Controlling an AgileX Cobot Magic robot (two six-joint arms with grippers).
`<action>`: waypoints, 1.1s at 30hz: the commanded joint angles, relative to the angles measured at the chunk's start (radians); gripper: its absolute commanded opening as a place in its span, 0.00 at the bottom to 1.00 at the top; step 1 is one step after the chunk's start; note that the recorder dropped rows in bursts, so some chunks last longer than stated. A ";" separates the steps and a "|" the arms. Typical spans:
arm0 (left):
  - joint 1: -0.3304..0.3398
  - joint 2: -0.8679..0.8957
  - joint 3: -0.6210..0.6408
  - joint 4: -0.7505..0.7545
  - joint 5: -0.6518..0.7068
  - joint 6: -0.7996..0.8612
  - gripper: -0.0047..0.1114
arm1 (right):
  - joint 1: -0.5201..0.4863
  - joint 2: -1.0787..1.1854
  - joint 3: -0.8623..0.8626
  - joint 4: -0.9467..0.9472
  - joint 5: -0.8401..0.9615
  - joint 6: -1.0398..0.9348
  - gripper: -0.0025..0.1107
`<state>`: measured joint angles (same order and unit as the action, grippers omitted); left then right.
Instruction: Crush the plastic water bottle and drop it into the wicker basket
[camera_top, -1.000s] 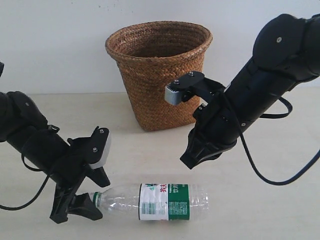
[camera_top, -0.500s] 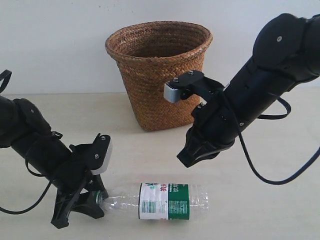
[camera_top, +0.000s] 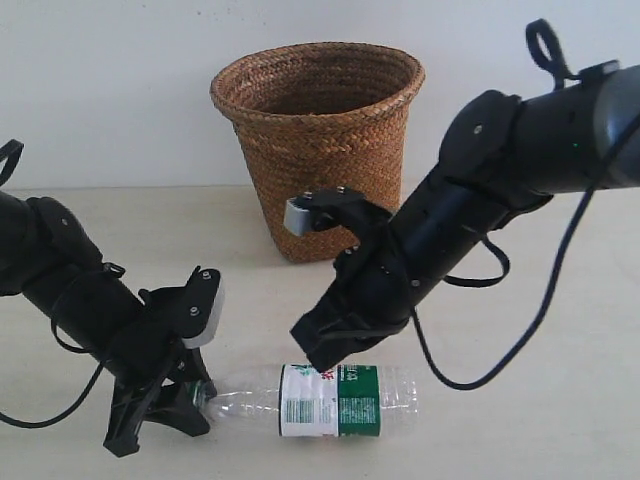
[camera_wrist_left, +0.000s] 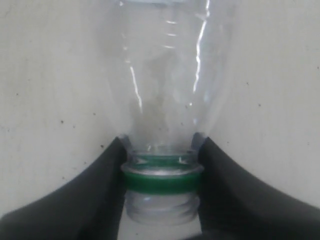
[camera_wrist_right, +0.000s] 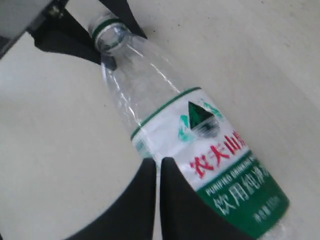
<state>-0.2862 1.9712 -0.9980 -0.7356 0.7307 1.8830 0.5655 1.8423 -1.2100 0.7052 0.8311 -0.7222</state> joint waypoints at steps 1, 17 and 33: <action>-0.006 0.001 -0.004 -0.016 0.002 -0.063 0.08 | 0.045 0.074 -0.120 -0.005 0.063 0.136 0.02; -0.006 0.008 -0.004 -0.016 -0.005 -0.099 0.08 | 0.043 0.210 -0.188 -0.038 0.047 0.466 0.02; -0.006 0.008 -0.004 -0.016 -0.006 -0.099 0.08 | 0.042 0.400 -0.206 -0.083 0.000 0.433 0.02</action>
<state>-0.2862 1.9721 -1.0002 -0.7305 0.7146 1.7947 0.6060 2.1641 -1.4240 0.7086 0.8782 -0.2813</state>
